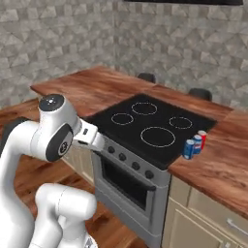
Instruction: Four empty soda cans are scattered around the kitchen. Gather all the cans and cluster them next to the stove for recycling.
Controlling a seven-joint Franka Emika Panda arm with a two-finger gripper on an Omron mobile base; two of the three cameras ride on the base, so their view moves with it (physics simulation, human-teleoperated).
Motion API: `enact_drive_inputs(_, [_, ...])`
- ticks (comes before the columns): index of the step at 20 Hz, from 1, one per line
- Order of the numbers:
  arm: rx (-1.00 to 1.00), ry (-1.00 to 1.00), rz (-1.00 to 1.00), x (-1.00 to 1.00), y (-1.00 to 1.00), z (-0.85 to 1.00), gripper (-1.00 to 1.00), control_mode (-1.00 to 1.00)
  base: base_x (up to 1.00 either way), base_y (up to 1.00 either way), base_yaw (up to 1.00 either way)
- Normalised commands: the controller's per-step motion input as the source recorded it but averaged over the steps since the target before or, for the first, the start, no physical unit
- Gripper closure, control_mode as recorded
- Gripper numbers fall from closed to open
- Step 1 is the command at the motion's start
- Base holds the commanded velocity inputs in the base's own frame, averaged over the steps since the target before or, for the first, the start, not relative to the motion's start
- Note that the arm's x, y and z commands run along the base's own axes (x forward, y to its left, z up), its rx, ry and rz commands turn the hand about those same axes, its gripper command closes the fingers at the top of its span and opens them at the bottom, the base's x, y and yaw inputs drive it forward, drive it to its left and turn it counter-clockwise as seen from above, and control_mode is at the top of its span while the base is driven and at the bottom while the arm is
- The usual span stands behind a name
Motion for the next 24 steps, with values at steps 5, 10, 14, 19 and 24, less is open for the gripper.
enact_drive_inputs(5, [0.0,0.0,0.0,0.0,0.0,0.0,-1.0,1.0,0.0,0.18,0.77])
enact_drive_inputs(10, [0.0,0.0,0.0,0.0,0.0,0.0,-1.0,1.0,0.0,0.07,0.78])
enact_drive_inputs(14, [0.0,0.0,0.0,0.0,0.0,0.0,-1.0,1.0,0.0,0.0,0.83])
enact_drive_inputs(19, [0.0,0.0,0.0,0.0,0.0,0.0,-1.0,1.0,0.0,0.0,0.84])
enact_drive_inputs(24, [0.0,0.0,0.0,0.0,0.0,0.0,-1.0,1.0,0.0,0.0,0.84])
